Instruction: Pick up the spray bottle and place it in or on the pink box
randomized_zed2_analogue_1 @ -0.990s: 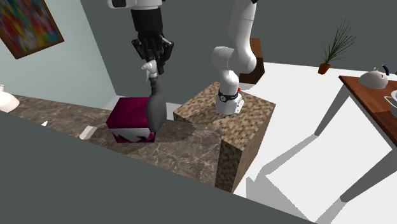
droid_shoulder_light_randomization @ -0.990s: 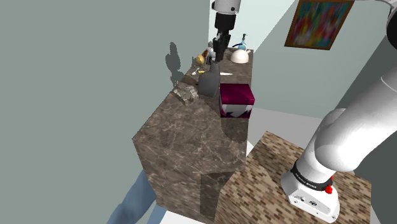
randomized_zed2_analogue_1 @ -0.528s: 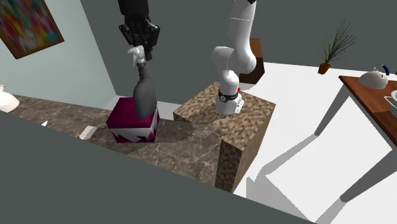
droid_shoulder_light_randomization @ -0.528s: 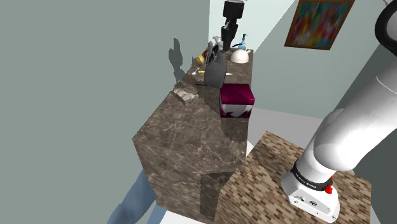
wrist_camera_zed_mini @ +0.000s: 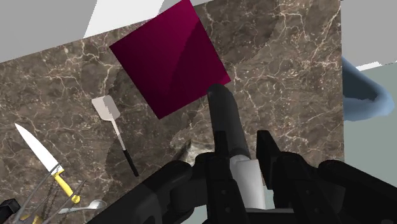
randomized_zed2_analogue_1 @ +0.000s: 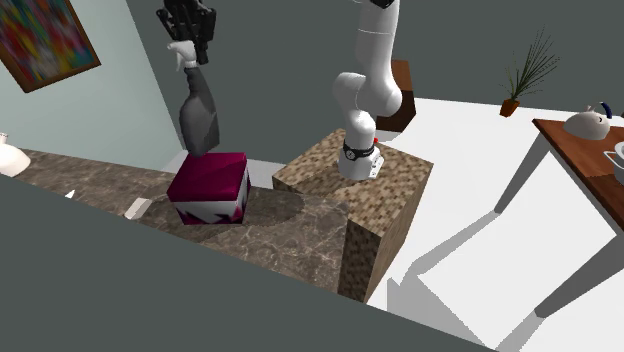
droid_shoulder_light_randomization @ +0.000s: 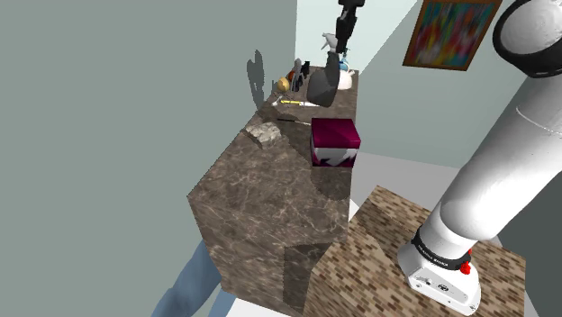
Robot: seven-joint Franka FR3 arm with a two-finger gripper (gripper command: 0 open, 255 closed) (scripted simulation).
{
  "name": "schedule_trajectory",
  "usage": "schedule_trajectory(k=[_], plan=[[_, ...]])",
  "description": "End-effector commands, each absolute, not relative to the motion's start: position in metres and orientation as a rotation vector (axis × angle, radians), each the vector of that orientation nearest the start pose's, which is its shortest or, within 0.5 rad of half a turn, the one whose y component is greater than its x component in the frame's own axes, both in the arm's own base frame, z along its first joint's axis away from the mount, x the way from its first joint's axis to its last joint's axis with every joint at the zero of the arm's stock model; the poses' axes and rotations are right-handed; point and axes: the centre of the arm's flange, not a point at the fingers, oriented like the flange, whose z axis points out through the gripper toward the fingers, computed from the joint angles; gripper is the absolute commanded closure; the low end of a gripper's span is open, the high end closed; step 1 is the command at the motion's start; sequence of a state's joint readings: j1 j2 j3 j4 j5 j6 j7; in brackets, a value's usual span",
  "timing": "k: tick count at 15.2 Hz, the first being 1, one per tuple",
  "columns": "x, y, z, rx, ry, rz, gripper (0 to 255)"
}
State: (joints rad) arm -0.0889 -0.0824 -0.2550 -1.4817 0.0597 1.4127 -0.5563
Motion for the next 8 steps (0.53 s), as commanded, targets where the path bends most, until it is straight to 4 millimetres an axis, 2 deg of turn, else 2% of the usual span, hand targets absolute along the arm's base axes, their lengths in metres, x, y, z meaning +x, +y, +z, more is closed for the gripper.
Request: schedule_trajectory(k=[1,6,8], plan=[[0.48,-0.195,0.705,-3.055,-0.344,-0.068,255],[0.477,-0.257,0.729,-3.055,-0.344,-0.068,255],[0.476,-0.262,0.726,-3.055,-0.344,-0.068,255]])
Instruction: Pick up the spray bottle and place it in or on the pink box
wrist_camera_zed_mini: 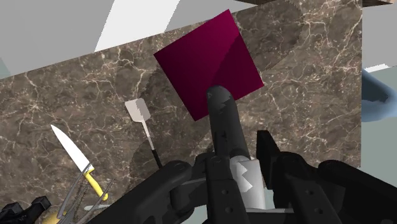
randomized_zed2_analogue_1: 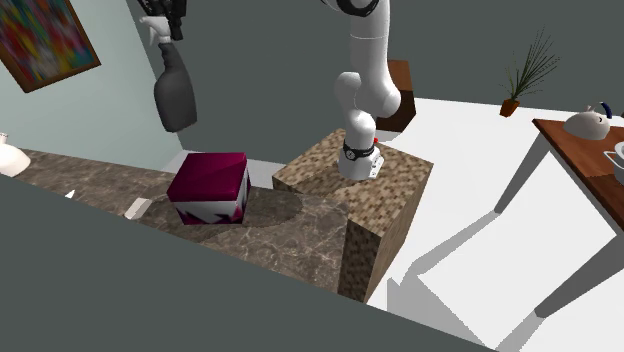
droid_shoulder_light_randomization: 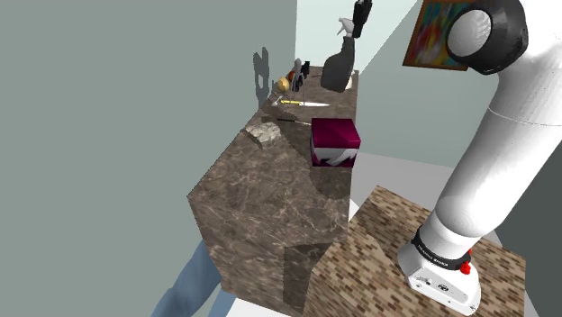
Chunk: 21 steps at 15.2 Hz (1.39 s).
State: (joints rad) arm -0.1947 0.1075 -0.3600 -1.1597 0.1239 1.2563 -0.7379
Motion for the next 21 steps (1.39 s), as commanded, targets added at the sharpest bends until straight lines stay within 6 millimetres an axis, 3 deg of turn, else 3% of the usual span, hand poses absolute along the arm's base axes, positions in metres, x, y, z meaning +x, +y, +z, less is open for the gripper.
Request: schedule_trajectory(k=[1,21], plan=[[0.476,-0.262,0.721,-3.055,-0.344,-0.068,255],[0.476,-0.262,0.615,-3.055,-0.344,-0.068,255]])
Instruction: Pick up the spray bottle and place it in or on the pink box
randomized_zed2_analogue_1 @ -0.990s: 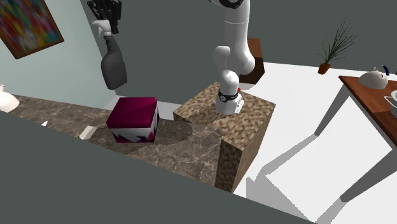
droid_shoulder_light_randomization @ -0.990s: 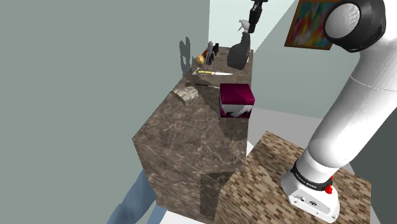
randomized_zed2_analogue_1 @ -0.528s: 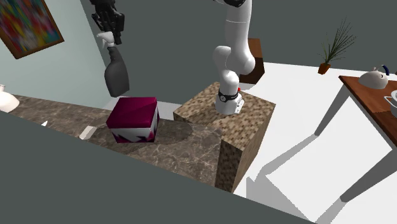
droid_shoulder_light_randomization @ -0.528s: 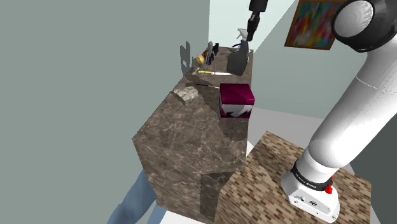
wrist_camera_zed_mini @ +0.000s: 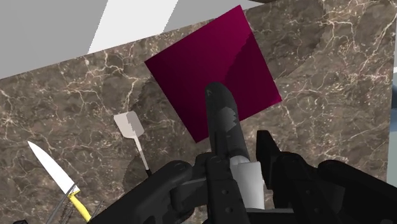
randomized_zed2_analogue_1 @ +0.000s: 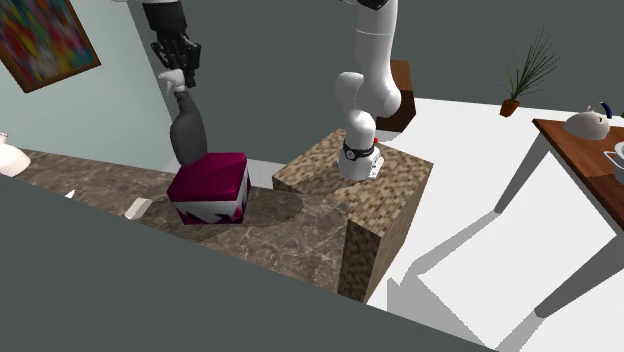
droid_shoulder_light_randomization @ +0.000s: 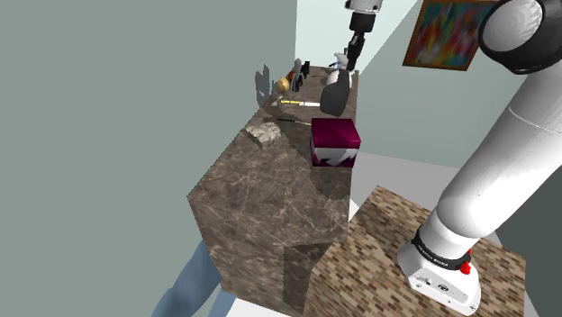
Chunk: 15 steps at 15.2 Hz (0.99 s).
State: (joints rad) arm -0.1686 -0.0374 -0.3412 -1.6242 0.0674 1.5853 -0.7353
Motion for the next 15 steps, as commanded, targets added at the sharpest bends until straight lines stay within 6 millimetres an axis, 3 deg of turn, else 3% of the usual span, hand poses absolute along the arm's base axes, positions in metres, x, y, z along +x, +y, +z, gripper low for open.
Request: schedule_trajectory(k=[1,9,15], plan=[[0.476,-0.262,0.61,-3.055,-0.344,-0.068,255],[0.476,-0.262,0.568,-3.055,-0.344,-0.068,255],[0.476,-0.262,0.568,-3.055,-0.344,-0.068,255]])
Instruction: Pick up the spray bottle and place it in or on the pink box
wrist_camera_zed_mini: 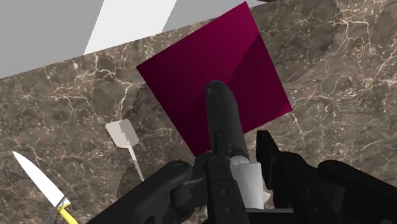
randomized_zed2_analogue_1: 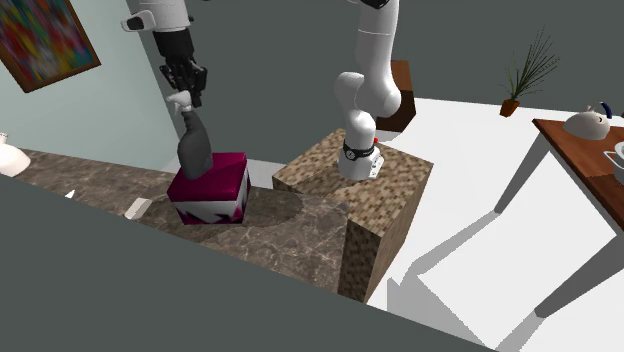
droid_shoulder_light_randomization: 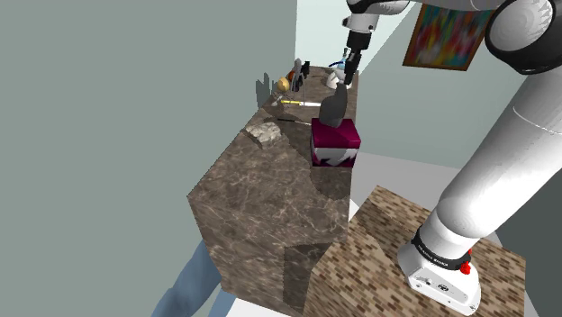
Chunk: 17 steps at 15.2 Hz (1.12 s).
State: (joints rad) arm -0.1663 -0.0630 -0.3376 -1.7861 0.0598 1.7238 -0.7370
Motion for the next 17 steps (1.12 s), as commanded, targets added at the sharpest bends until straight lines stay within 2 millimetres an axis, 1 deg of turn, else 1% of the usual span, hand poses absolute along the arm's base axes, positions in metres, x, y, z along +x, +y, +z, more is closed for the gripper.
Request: schedule_trajectory(k=[1,2,7,10,11,17], plan=[[0.476,-0.262,0.568,-3.055,-0.344,-0.068,255],[0.476,-0.262,0.568,-3.055,-0.344,-0.068,0],[0.476,-0.262,0.568,-3.055,-0.344,-0.068,0],[0.475,-0.264,0.608,-3.055,-0.344,-0.068,0],[0.474,-0.265,0.618,-3.055,-0.344,-0.068,0],[0.474,-0.265,0.618,-3.055,-0.344,-0.068,0]])
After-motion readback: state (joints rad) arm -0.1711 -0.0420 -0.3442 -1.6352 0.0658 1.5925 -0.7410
